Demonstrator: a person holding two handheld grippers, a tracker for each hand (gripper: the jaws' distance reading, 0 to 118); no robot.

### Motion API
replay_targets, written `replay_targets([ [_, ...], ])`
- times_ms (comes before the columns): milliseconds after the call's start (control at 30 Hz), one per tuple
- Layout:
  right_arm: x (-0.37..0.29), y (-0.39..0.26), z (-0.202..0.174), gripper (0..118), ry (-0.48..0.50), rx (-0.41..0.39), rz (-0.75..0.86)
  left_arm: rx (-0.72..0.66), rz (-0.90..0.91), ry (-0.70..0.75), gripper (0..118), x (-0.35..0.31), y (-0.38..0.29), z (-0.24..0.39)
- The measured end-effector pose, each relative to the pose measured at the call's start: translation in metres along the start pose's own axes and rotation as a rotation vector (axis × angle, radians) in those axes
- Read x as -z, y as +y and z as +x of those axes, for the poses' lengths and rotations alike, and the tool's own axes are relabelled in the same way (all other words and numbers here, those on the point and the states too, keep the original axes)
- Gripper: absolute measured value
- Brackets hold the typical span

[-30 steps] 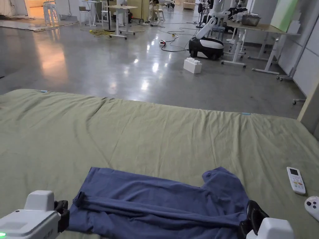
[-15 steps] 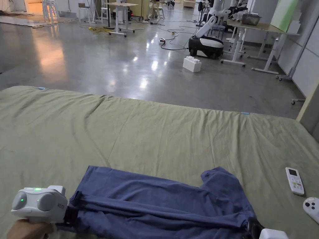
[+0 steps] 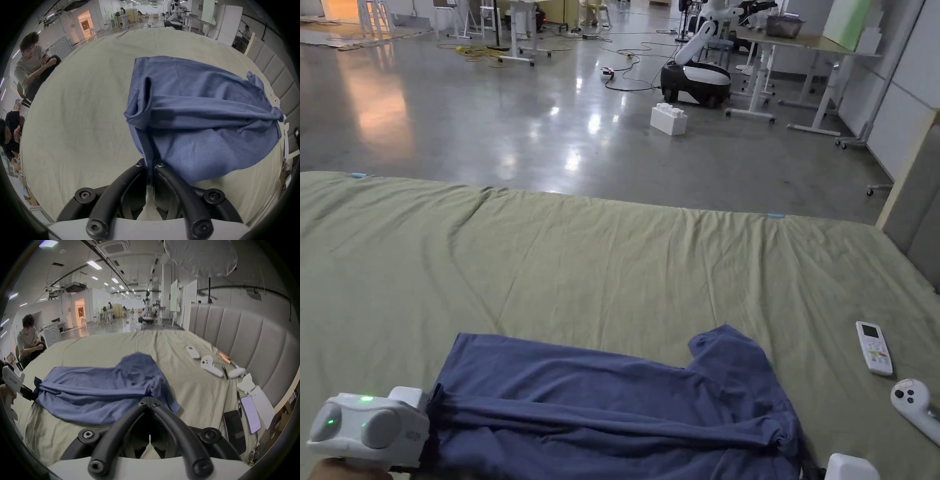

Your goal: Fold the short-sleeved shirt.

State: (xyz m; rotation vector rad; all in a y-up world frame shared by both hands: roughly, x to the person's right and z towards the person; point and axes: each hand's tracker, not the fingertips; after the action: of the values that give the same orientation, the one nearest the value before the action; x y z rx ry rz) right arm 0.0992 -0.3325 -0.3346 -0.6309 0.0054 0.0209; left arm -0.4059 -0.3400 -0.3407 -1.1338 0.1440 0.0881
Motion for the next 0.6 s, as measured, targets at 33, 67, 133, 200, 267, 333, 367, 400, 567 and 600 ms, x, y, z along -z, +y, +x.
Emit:
replay_targets([
  [33, 0.008, 0.002, 0.006, 1, 0.0, 0.004, -0.037, -0.011, 0.007, -0.01, 7, -0.005, 0.0, -0.008],
  [67, 0.018, 0.006, 0.012, 3, -0.003, 0.006, -0.071, -0.014, 0.019, -0.013, 7, -0.015, -0.002, -0.007],
  [133, 0.037, 0.011, 0.021, 19, 0.02, 0.005, -0.155, -0.012, 0.023, 0.003, 7, -0.033, -0.006, -0.004],
  [200, 0.058, 0.016, 0.026, 45, 0.057, 0.004, -0.227, -0.032, 0.024, -0.021, 7, -0.019, 0.002, -0.025],
  [267, 0.077, 0.017, 0.026, 61, 0.045, -0.002, -0.286, -0.054, 0.037, -0.025, 7, -0.028, 0.004, -0.029],
  [333, 0.094, 0.016, 0.024, 76, 0.036, -0.032, -0.37, -0.054, 0.049, -0.022, 7, -0.022, 0.001, -0.027],
  [367, 0.105, 0.011, 0.021, 79, 0.035, -0.052, -0.405, -0.05, 0.052, -0.021, 7, -0.023, 0.003, -0.029],
  [400, 0.112, 0.007, 0.019, 79, 0.052, -0.066, -0.441, -0.046, 0.058, -0.015, 7, -0.021, 0.001, -0.028],
  [567, 0.105, 0.003, 0.006, 39, 0.102, -0.111, -0.405, -0.05, 0.066, -0.01, 7, -0.01, -0.002, -0.031],
  [600, 0.104, 0.003, 0.003, 22, 0.13, -0.107, -0.402, -0.052, 0.067, -0.009, 7, -0.009, -0.001, -0.033],
])
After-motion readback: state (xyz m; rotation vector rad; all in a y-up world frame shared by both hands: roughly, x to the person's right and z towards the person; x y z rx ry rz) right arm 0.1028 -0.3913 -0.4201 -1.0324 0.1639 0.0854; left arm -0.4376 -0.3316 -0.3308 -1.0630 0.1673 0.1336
